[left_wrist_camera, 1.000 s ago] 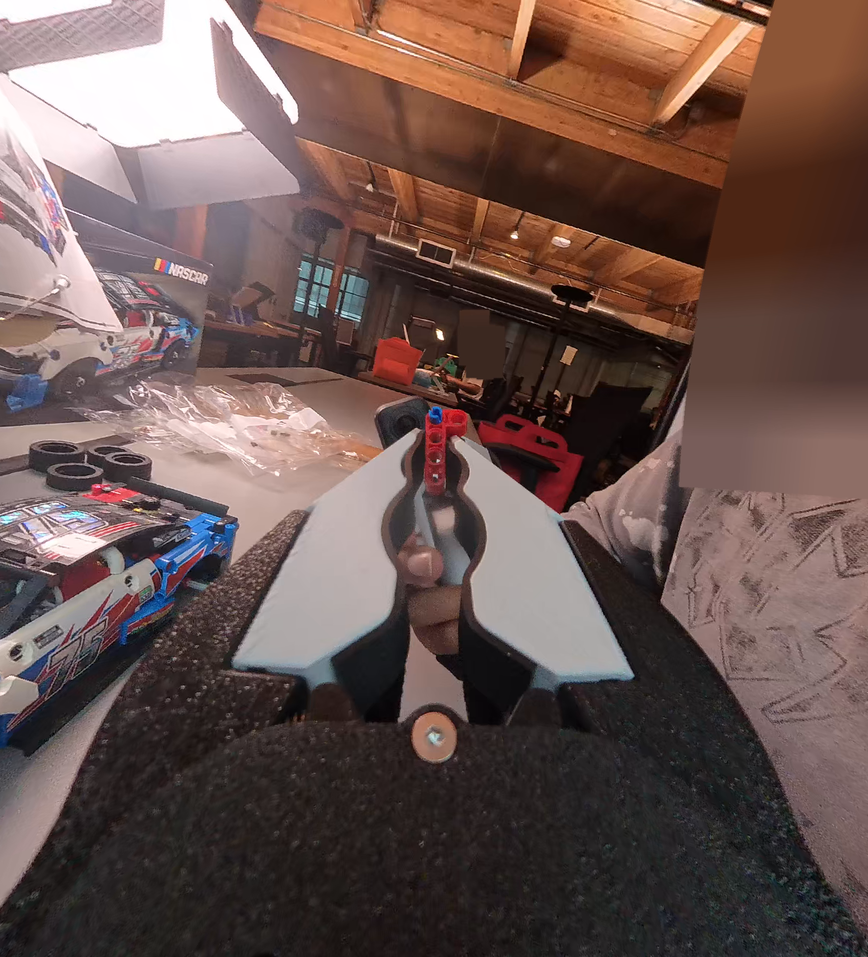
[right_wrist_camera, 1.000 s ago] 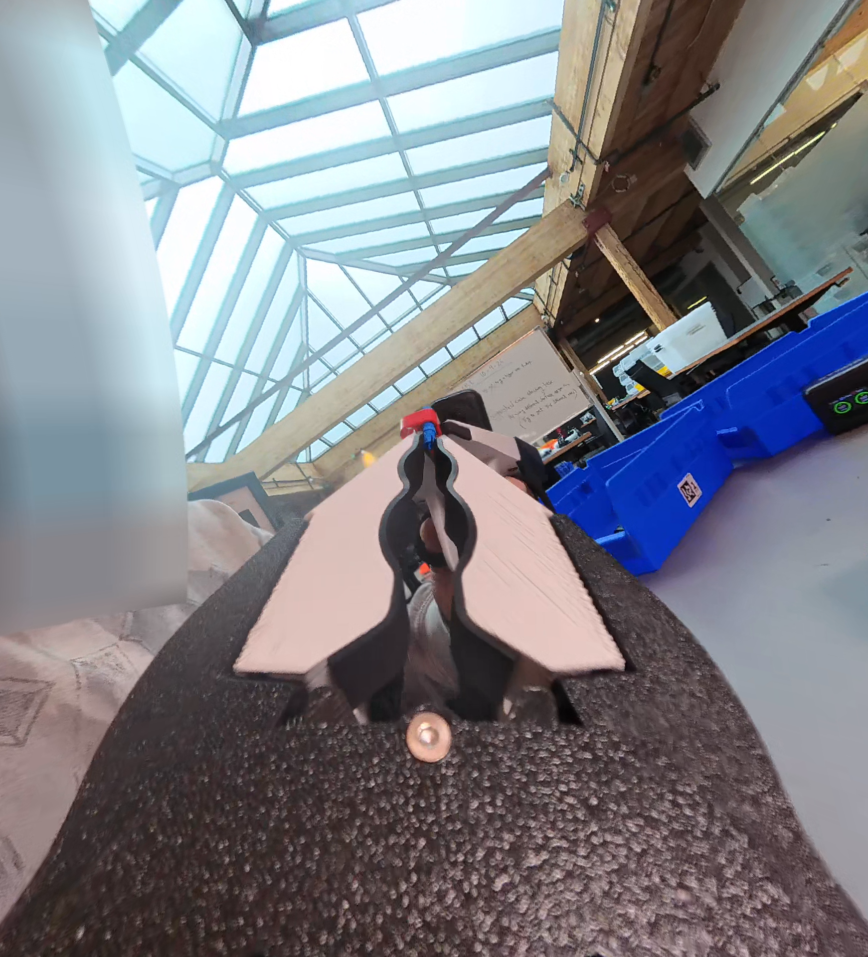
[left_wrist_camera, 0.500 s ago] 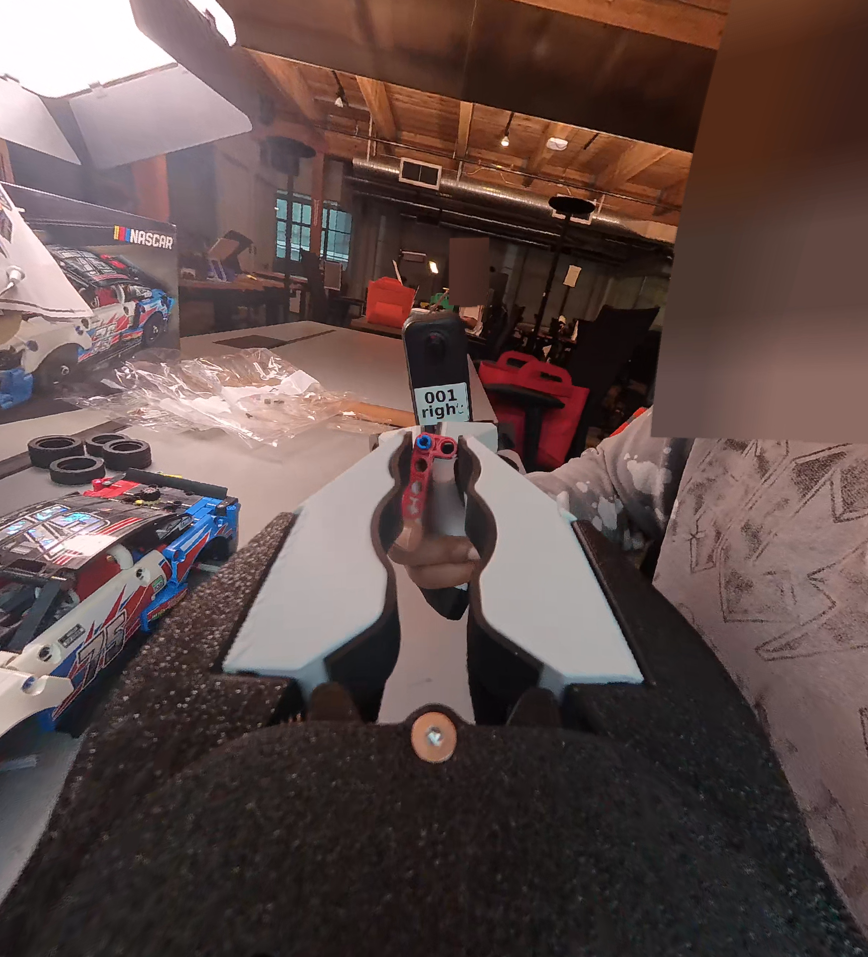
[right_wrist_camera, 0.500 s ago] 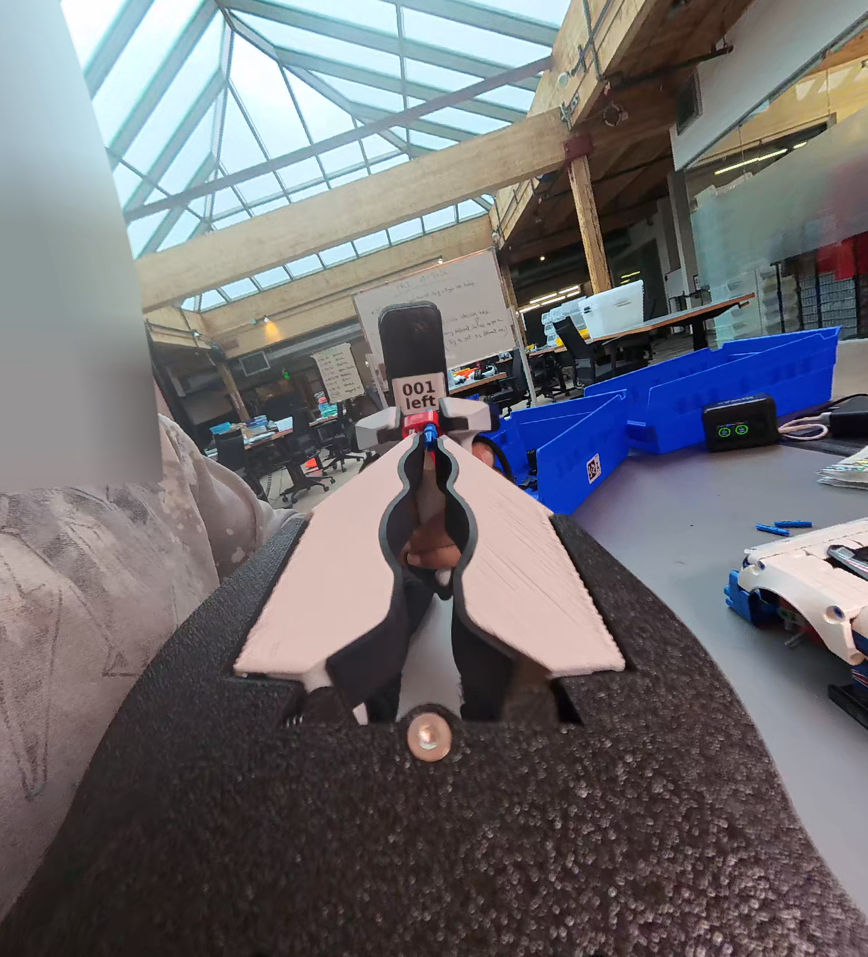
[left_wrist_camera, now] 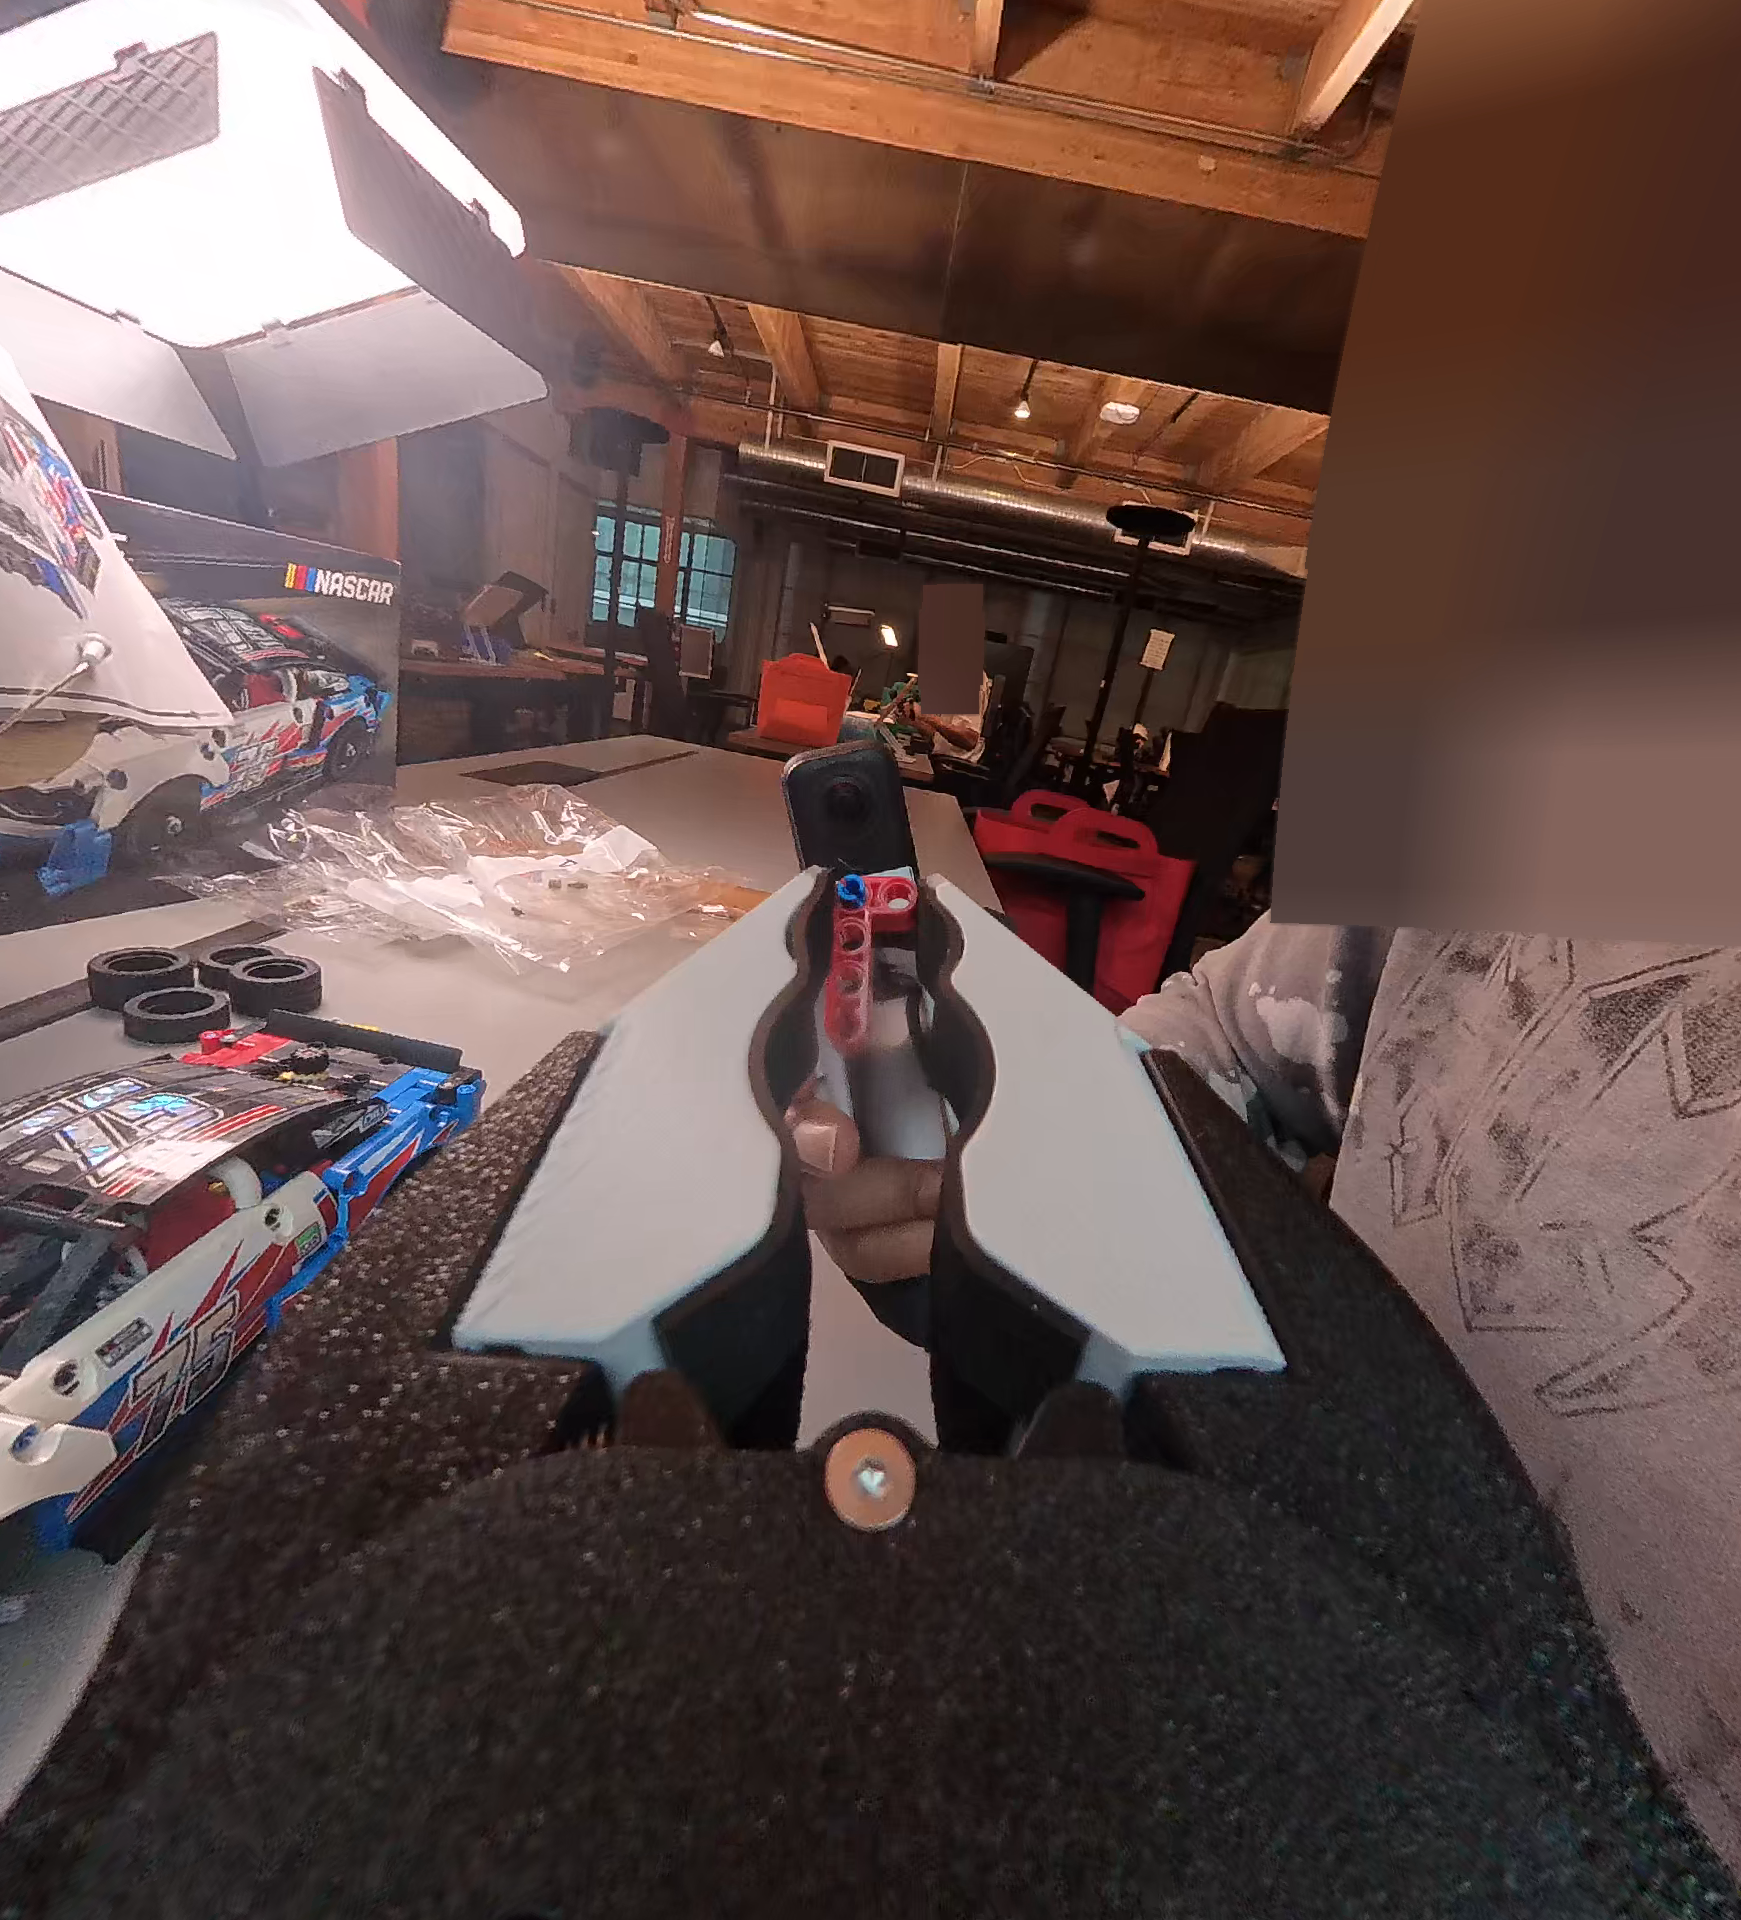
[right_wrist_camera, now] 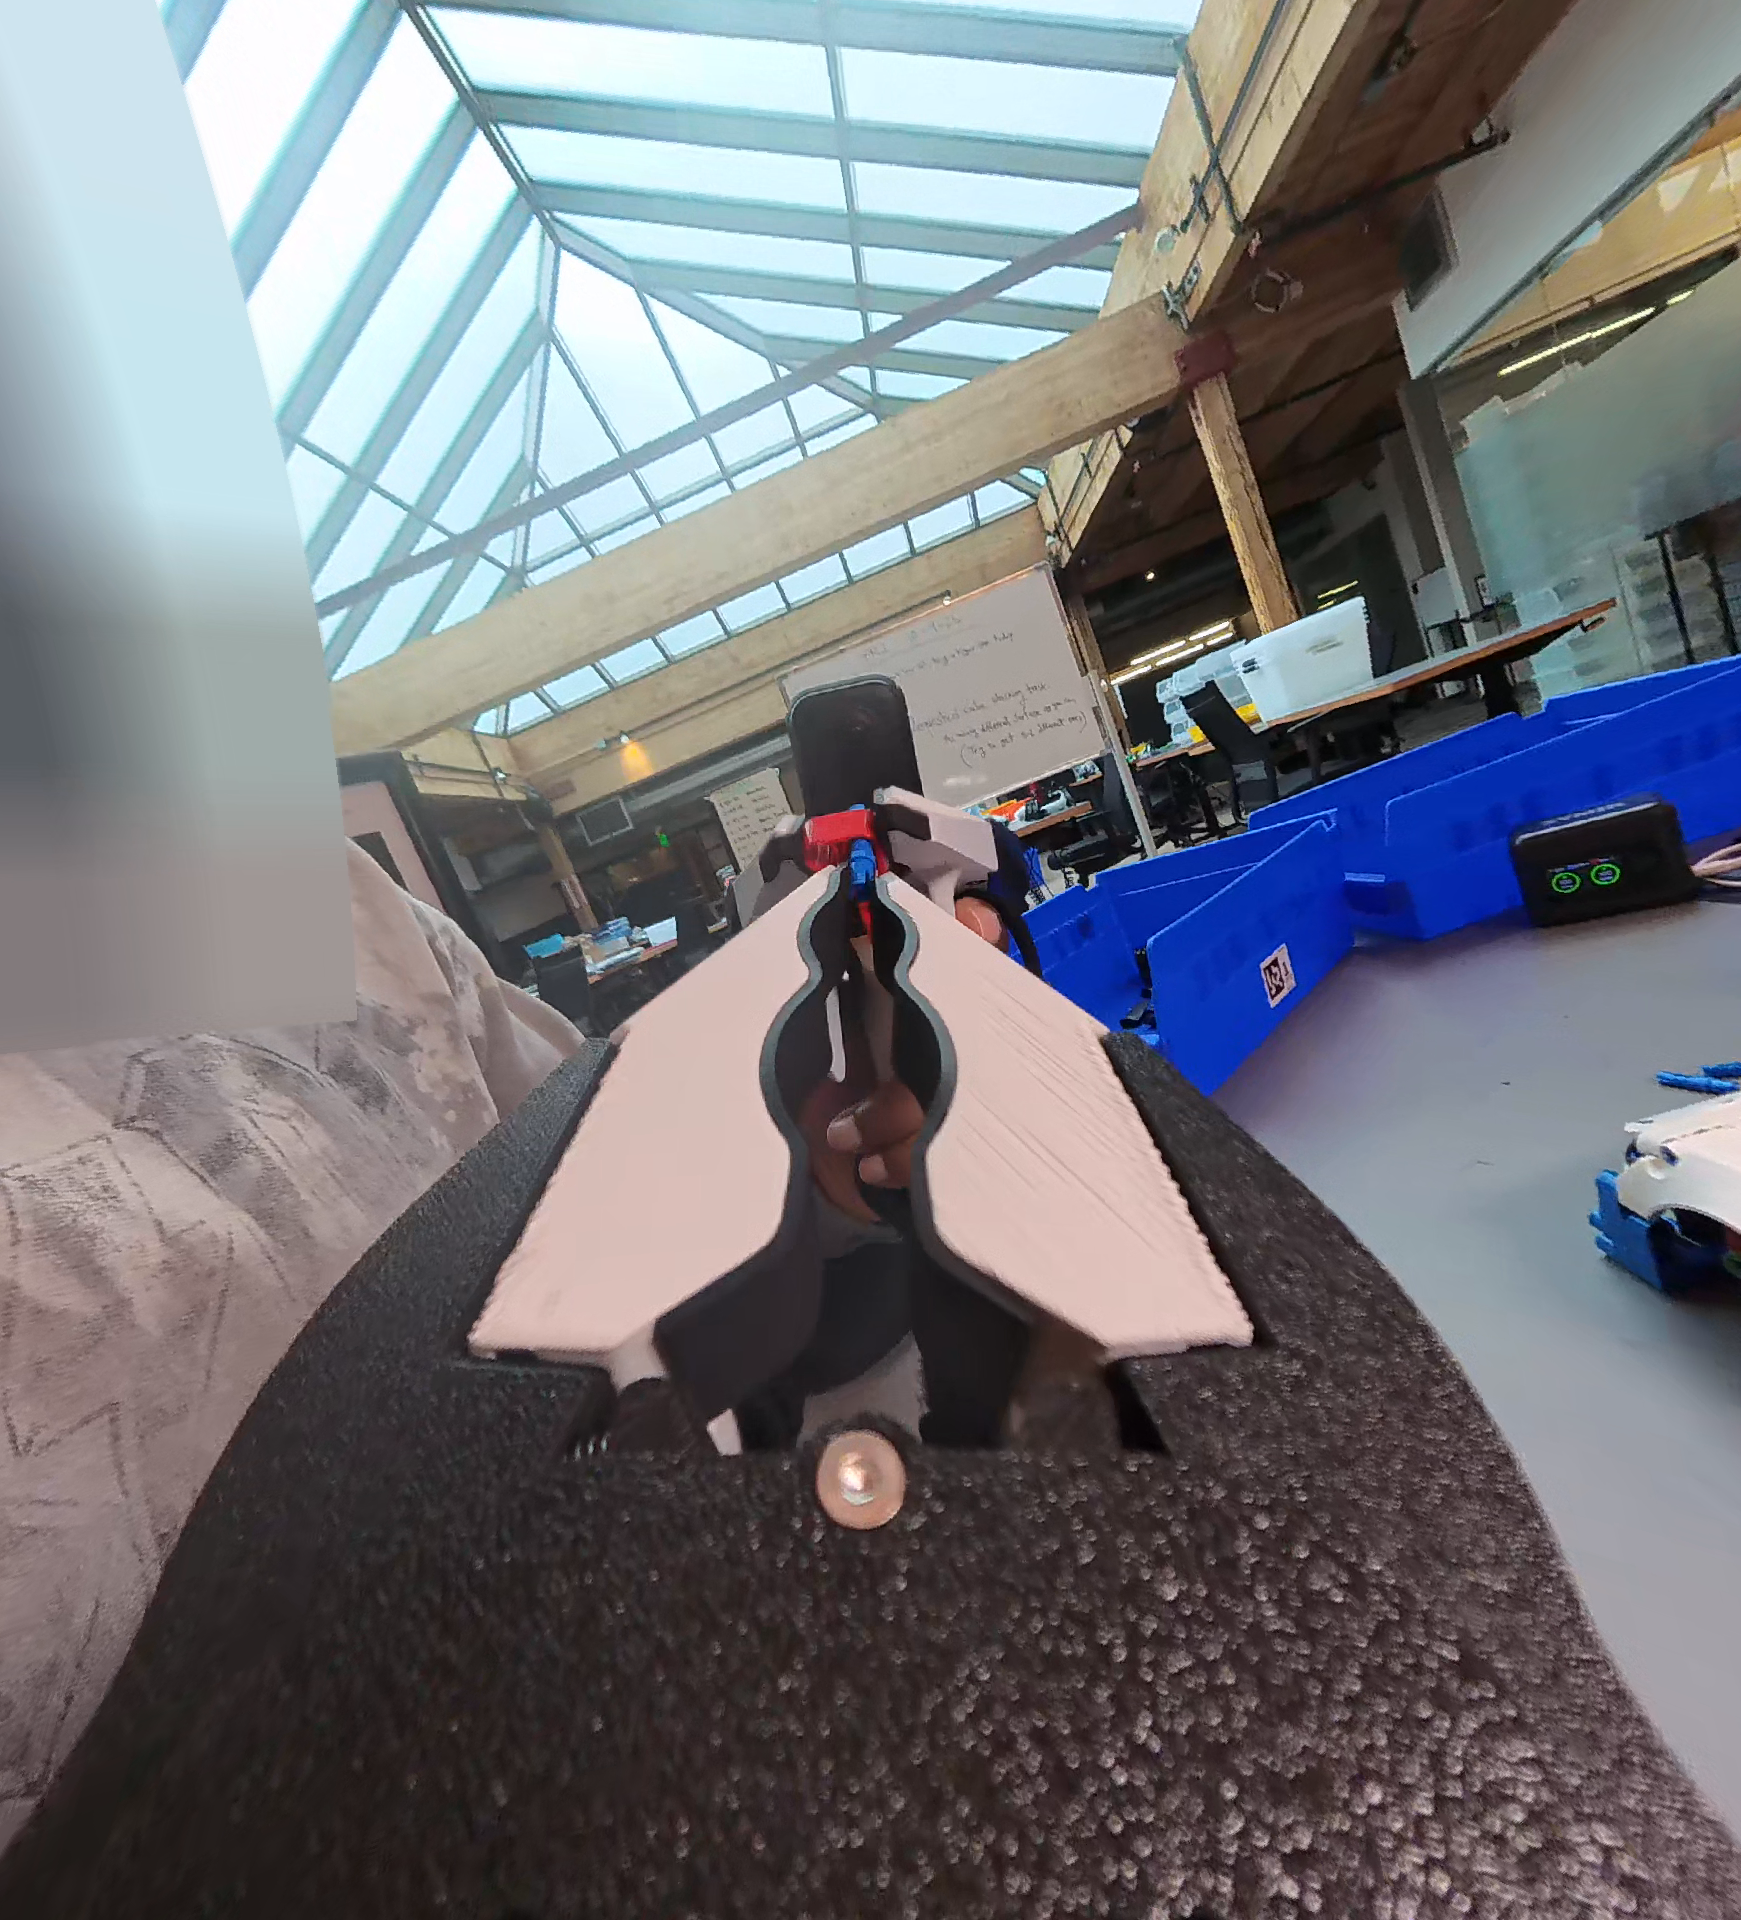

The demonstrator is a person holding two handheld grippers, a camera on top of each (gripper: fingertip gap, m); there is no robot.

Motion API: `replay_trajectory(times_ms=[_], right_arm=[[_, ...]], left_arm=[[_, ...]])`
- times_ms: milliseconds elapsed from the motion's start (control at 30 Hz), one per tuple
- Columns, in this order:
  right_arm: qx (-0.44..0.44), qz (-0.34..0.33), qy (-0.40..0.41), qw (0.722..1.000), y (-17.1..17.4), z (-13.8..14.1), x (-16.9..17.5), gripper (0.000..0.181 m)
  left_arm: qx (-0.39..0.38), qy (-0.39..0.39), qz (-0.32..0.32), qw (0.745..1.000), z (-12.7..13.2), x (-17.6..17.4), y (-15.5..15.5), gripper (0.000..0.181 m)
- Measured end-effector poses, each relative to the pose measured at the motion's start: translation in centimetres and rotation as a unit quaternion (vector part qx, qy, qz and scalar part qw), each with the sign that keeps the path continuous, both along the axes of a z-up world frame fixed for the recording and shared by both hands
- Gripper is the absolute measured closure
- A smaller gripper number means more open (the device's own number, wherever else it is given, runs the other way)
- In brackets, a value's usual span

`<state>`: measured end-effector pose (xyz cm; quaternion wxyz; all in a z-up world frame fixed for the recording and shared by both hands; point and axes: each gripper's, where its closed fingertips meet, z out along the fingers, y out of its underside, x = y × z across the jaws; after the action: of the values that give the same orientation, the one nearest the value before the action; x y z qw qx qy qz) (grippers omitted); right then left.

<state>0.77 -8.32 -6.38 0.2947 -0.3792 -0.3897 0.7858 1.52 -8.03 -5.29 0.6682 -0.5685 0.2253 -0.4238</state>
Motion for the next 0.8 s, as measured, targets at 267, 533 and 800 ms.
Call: replay_trajectory(times_ms=[267, 533, 800], right_arm=[[0.0, -0.005, -0.005, 1.0, 0.3, -0.7, -0.3, 0.179], [-0.006, -0.007, -0.033, 0.999, 0.9, -1.9, -0.8, 0.179], [0.152, -0.111, -0.149, 0.971, 4.1, -5.7, -1.7, 0.178]], left_arm=[[0.072, -0.041, 0.055, 0.995, 4.0, -5.1, -1.3, 0.168], [0.049, -0.051, 0.058, 0.996, 3.4, -5.8, -0.6, 0.167], [-0.028, 0.065, 0.145, 0.987, -2.1, -6.6, 2.3, 0.166]])
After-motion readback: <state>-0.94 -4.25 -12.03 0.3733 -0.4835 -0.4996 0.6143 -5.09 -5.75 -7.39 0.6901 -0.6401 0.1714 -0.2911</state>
